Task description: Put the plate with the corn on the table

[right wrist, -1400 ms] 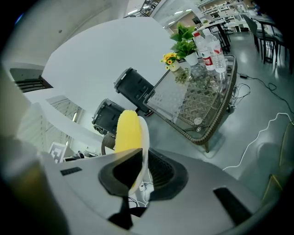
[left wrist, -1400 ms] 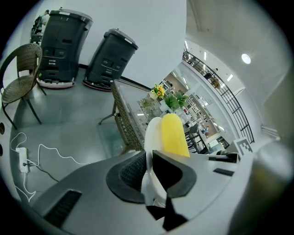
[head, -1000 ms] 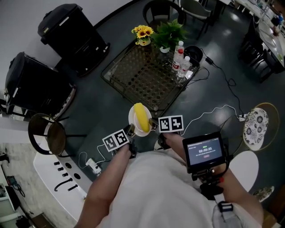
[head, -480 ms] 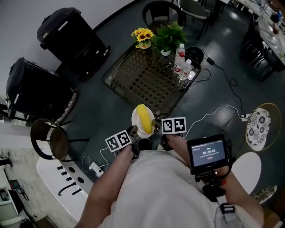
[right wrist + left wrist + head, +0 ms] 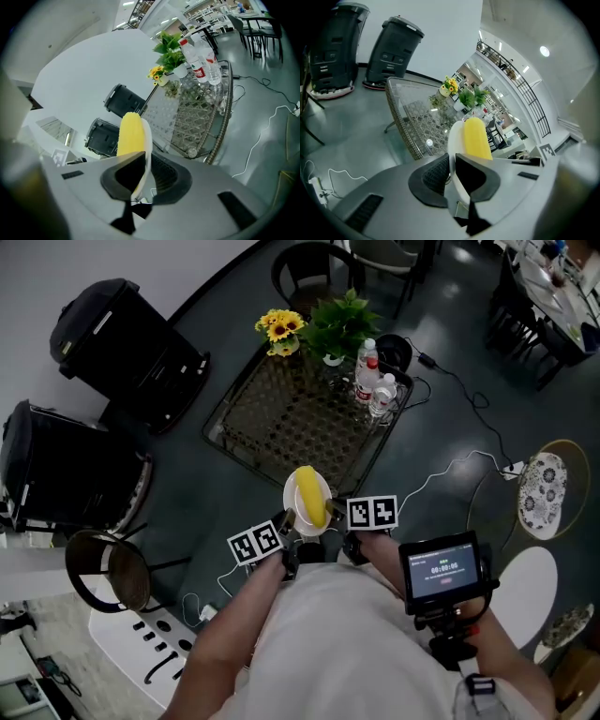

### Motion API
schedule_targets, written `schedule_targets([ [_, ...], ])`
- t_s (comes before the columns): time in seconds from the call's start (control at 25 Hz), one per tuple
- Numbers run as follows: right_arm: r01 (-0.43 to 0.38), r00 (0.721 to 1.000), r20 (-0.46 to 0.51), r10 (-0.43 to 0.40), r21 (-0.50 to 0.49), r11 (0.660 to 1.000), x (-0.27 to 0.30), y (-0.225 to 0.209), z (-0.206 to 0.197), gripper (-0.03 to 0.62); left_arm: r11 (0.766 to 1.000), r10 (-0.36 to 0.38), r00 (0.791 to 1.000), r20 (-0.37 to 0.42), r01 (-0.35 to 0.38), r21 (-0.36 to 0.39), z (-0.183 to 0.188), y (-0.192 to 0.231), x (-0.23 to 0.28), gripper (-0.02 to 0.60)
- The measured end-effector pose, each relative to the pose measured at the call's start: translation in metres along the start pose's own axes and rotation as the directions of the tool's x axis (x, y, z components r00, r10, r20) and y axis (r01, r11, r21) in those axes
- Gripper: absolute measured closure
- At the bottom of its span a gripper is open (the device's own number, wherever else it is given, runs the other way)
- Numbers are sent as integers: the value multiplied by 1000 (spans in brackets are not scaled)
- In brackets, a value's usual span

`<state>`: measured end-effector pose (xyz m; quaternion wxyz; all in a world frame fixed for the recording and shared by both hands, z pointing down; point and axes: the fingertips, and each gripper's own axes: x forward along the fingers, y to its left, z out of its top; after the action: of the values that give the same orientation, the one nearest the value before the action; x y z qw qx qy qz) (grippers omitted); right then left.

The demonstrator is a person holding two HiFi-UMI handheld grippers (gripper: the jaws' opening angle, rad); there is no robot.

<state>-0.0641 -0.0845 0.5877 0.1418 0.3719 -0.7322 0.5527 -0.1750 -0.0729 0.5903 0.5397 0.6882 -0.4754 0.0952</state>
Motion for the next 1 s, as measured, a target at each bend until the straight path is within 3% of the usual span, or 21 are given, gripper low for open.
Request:
schedule_targets([
  [0.6, 48, 993, 99, -62, 140, 989, 50, -18, 56, 548, 988, -64, 988, -141, 82, 127, 75, 17, 60, 534],
  [1.0, 67, 969, 221, -114, 210, 975, 55, -26, 102, 548, 962, -134, 969, -208, 178, 208, 120, 1, 96, 534],
])
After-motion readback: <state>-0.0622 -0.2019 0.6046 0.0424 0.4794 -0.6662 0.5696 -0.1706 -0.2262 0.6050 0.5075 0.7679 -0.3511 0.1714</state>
